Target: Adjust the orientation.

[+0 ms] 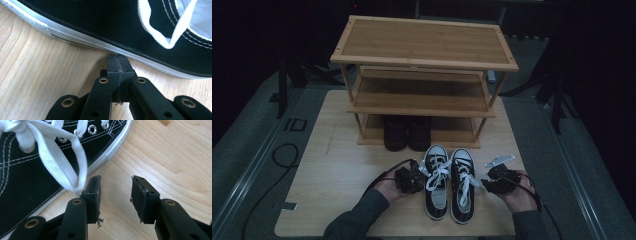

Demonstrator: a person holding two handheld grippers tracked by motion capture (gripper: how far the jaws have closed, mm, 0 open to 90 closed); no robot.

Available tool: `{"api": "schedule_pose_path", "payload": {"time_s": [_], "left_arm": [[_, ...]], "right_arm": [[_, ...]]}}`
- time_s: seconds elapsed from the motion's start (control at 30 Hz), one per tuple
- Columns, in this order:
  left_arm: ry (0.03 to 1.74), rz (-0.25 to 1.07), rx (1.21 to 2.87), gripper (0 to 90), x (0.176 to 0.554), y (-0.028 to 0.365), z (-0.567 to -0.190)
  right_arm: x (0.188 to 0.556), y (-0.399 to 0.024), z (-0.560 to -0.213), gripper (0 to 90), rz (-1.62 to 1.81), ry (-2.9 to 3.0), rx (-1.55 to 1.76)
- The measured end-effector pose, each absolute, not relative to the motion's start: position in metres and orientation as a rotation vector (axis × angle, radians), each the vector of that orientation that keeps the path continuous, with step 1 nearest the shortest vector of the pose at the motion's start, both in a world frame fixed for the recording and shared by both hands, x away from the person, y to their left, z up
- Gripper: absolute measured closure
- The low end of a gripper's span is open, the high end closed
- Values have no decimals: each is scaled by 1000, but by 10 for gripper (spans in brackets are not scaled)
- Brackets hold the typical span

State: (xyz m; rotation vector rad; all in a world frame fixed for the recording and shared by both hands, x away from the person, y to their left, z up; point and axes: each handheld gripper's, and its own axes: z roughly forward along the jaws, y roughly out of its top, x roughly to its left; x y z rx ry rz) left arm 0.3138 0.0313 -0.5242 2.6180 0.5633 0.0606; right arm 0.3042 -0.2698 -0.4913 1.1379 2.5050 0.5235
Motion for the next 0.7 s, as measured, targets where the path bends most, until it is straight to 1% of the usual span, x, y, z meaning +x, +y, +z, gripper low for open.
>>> {"api": "schedule_pose_path", "payload": {"time_s": [0.17,0.33,0.7], "left_arm": [[519,61,2630,900,312,26,-524],[483,89,2666,900,310,16,-521],[408,56,2672,900,304,-11,-521]], "right_arm": [[304,-274,-490,591,528,2490,1152],[304,-277,-489,591,529,2482,1157],[304,-283,-488,592,523,2471,1174]]}}
